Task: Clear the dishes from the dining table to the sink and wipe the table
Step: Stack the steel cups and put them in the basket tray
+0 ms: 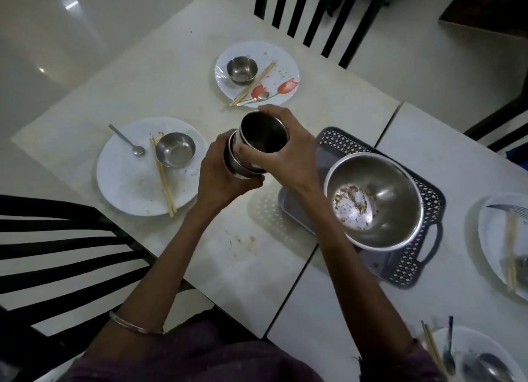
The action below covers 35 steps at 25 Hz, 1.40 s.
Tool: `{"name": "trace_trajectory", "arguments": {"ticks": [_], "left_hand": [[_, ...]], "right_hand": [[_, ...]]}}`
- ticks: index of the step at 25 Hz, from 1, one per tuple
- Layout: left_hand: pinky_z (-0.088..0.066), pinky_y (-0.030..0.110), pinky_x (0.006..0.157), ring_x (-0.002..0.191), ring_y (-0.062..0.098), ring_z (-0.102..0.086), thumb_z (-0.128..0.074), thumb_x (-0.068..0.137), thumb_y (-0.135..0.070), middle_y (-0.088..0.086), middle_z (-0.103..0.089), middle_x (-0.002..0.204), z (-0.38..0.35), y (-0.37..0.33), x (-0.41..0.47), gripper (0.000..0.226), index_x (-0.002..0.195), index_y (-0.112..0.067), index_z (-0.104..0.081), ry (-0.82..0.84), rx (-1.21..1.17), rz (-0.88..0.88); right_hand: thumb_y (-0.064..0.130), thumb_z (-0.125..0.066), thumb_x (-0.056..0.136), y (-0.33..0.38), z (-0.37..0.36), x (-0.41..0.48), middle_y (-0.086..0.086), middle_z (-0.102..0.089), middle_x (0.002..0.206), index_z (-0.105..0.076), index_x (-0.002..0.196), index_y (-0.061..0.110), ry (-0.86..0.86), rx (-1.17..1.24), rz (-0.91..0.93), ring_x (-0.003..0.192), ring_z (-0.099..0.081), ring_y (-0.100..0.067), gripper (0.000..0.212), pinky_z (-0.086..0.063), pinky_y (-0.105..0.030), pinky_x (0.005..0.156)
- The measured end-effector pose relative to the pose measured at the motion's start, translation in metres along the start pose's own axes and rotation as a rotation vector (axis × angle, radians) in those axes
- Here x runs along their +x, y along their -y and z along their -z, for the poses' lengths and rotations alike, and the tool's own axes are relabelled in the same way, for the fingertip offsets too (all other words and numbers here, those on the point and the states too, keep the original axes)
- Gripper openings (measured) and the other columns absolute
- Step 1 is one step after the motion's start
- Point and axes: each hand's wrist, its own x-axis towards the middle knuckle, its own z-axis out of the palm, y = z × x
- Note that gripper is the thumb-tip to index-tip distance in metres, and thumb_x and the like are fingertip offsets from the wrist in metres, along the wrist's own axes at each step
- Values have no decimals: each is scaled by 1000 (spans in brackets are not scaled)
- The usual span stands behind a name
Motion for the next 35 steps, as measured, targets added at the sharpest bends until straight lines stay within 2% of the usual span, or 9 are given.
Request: {"name": "trace_trajectory", "arguments": {"ticks": [6, 9, 11, 14, 21, 25, 29, 32, 35], "left_hand": [[-43, 13, 85, 107, 12, -59, -89, 52, -34, -2, -64, 123, -42, -48, -2, 90, 132, -17, -50, 123, 49, -92], [-44, 11, 89, 111, 14, -61, -84, 55, -41, 4, -65, 125, -50, -64, 1, 87, 131, -14, -52, 105, 44, -139], [-48, 20, 92, 109, 15, -62, -78, 57, -44, 2, -66, 123, -60, -73, 0, 81, 129, -15, -54, 134, 48, -144], [-42, 7, 82, 99, 10, -62, -69, 60, -50, 0, -68, 117, -72, -73, 0, 74, 126, -18, -57, 180, 129, -148], [-38, 12, 61, 80, 7, -63, -72, 51, -65, -13, -67, 89, -115, -51, 25, 70, 109, -27, -63, 293, 229, 139], [-36, 21, 53, 73, 15, -61, -70, 45, -71, -8, -63, 80, -142, -50, 40, 72, 98, -21, -64, 420, 444, 161], [-42, 24, 71, 95, 24, -66, -73, 55, -68, 6, -69, 111, -165, -46, 32, 88, 126, -18, -55, 550, 445, 182], [-45, 22, 66, 78, 11, -61, -65, 79, -56, 8, -67, 119, -184, -35, 9, 64, 133, -24, -50, 800, 296, 172], [-51, 36, 88, 100, 22, -61, -51, 91, -53, 14, -61, 127, -197, -30, 5, 59, 137, -18, -46, 981, 274, 207]], "right_hand": [[45, -74, 73, -16, 36, -18, 5, -62, 124, -59, 126, 18, -207, -126, -79, 116, -50, -11, 61, -44, -19, 91], [56, -71, 71, -24, 49, -15, 13, -60, 119, -60, 122, 26, -190, -318, -58, 121, -40, -8, 60, -27, -30, 100], [59, -66, 75, -33, 61, -14, 12, -56, 128, -59, 125, 28, -98, -351, -133, 127, -36, -12, 59, -26, -41, 108], [58, -57, 89, -53, 71, -15, 1, -38, 148, -51, 140, 26, 130, -287, -223, 138, -28, -21, 61, -27, -43, 116], [61, -48, 94, -95, 92, 35, 0, -69, 99, -71, 112, 16, 407, -237, -354, 88, -65, -11, 54, -46, -26, 75], [73, -34, 92, -130, 99, 50, -3, -68, 114, -66, 118, 23, 543, -313, -459, 100, -64, -18, 65, -47, -33, 87], [82, -19, 86, -154, 108, 47, -7, -70, 101, -68, 106, 30, 715, -476, -471, 85, -68, -19, 74, -52, -33, 78], [67, -22, 97, -173, 112, 39, -4, -65, 76, -57, 72, 27, 842, -627, -512, 64, -61, -14, 59, -47, -28, 64], [60, -19, 101, -181, 112, 35, -6, -61, 71, -59, 67, 22, 935, -720, -569, 63, -57, -15, 64, -40, -27, 60]]}}
